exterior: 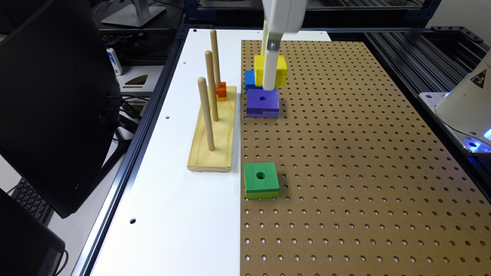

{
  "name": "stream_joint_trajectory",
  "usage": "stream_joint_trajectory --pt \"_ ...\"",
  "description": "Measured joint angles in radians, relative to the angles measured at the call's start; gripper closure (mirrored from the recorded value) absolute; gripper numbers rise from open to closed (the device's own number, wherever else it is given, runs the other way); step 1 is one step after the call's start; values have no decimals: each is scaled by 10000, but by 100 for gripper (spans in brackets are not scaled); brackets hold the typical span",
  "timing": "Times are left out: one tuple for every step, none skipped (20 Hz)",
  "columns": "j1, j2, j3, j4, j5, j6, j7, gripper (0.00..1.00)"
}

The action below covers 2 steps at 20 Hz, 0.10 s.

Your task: Pick up yellow block.

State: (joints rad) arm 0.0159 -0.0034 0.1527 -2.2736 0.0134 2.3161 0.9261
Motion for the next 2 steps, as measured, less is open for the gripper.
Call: stream_joint_trajectory --pt "0 -116 1 10 0 -89 1 100" --pt "0 -228 2 22 2 -189 1 100"
